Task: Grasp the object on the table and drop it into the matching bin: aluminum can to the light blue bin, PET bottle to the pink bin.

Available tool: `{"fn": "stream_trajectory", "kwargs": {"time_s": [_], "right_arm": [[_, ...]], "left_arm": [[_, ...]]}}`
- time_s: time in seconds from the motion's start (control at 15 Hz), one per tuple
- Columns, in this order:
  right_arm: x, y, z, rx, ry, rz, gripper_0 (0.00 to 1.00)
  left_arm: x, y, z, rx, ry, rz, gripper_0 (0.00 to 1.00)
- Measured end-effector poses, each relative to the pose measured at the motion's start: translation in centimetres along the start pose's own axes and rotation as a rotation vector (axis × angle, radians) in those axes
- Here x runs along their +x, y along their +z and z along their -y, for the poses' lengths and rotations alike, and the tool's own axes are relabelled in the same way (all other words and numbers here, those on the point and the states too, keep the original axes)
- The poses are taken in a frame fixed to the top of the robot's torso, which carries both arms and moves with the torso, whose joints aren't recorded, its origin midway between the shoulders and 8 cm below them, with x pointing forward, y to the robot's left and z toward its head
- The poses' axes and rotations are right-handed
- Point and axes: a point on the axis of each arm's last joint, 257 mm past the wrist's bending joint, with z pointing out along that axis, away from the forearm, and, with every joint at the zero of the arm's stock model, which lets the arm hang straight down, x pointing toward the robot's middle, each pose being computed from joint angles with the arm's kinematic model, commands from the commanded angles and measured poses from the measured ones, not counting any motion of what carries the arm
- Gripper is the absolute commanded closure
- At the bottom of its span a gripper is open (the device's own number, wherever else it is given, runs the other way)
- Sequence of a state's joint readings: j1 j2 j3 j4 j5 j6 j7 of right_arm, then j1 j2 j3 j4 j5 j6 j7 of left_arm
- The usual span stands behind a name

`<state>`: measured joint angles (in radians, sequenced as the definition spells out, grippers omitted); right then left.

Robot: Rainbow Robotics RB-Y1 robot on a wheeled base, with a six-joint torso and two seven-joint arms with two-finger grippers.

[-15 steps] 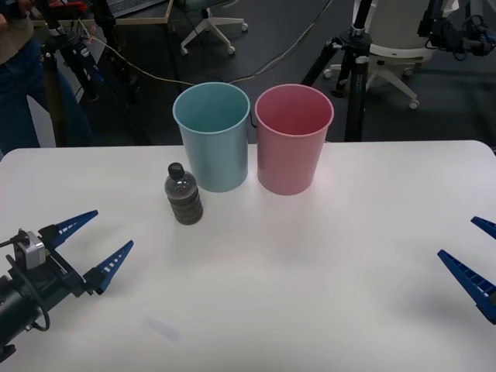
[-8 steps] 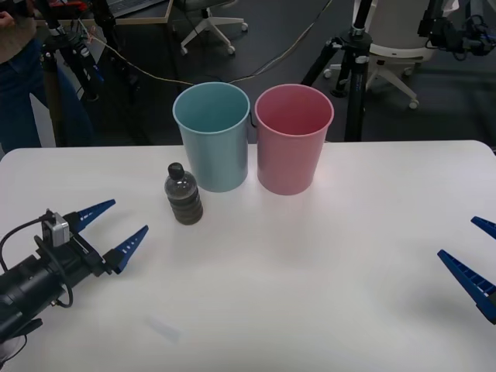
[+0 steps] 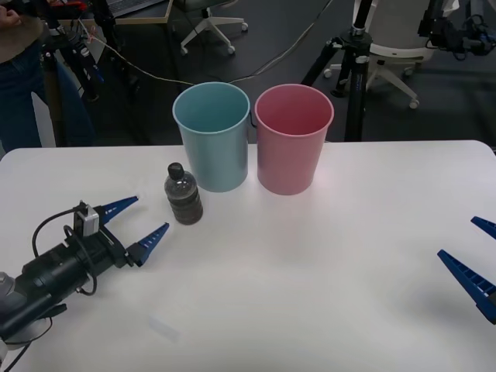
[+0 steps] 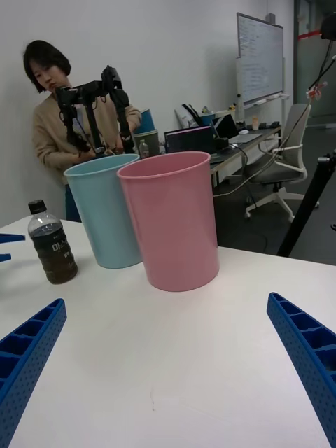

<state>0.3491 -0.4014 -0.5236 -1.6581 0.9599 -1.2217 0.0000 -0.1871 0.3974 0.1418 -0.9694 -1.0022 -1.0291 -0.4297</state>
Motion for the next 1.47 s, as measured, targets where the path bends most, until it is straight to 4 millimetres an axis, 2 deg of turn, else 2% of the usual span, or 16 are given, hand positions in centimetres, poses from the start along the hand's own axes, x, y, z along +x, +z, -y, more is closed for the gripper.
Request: {"fn": "stream_trajectory", "kwargs": {"time_s": [0.6,1.47], "right_arm": [[0.0,0.0,0.0,0.000,0.000,0.000,0.00],[0.0,0.0,0.0,0.000,0.000,0.000,0.00]], "left_arm": [[-0.4,3.1,1.7,0.040,0.030,-0.002,0.00],[-0.6,6.3,2.1,0.022,0.063,-0.023,0.00]]}}
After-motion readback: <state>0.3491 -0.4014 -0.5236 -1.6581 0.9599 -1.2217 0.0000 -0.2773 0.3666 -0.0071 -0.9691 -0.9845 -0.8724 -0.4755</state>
